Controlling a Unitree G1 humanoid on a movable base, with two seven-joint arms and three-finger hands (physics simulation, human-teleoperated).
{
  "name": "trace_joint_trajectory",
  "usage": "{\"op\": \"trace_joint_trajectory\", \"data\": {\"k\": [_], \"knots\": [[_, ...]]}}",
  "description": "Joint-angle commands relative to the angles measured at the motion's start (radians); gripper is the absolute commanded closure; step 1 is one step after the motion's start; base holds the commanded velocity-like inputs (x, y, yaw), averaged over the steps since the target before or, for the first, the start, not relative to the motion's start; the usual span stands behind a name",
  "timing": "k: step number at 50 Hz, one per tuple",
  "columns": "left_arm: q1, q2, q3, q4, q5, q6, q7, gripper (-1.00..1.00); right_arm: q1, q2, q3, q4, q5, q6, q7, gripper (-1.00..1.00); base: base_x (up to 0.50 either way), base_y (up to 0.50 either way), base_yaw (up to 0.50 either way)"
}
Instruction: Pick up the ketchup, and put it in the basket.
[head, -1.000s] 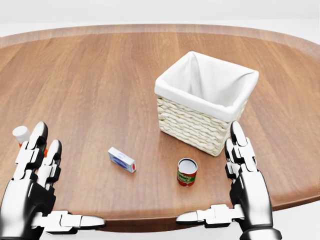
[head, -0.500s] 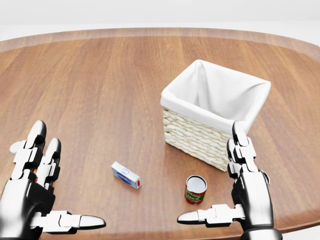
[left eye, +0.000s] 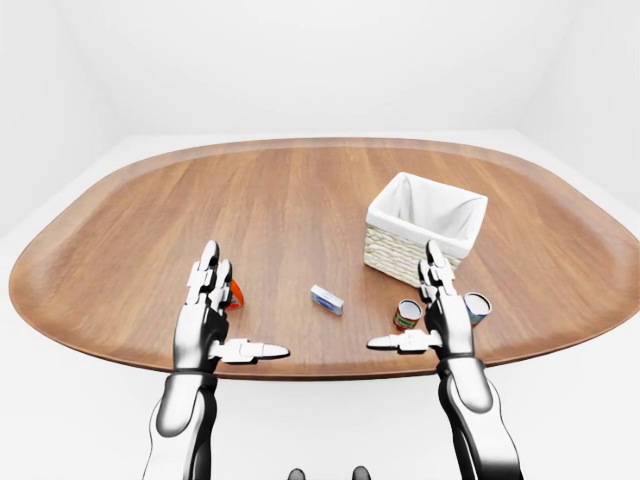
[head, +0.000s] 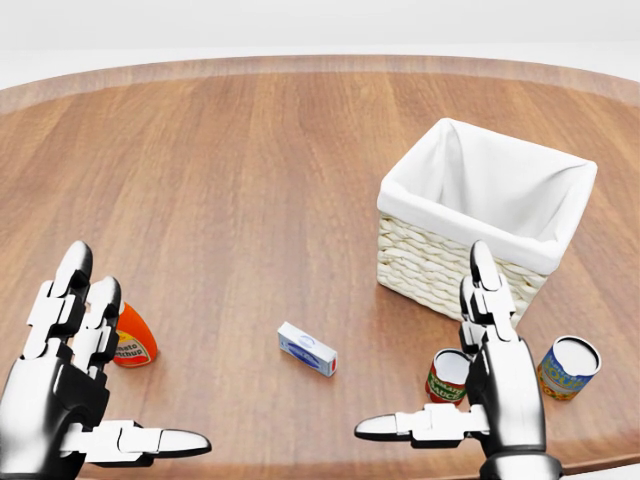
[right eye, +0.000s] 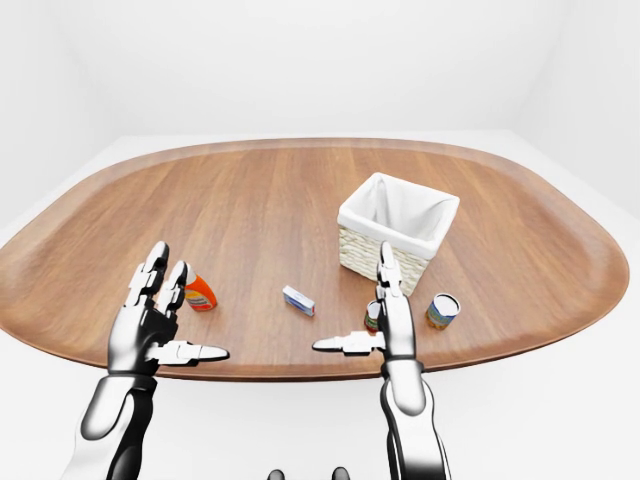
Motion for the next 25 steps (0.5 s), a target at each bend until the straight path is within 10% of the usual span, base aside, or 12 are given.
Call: {"op": "trace_joint_trajectory", "data": {"k": [1, 25], "knots": [[-0.001, 0.000, 0.001, -0.006, 0.000, 0.000, 0.005, -1.00, -0.011, 0.001, -0.003, 0.000, 0.003, 0.019, -0.018, -1.00, 0.00, 0.00, 0.00], [-0.007, -0.002, 0.017, -0.013, -0.024, 0.000, 0.012, -1.00, 0.004, -0.002, 0.004, -0.020, 0.010, 0.013, 0.003, -1.00, 0.38, 0.00, 0.00]]}}
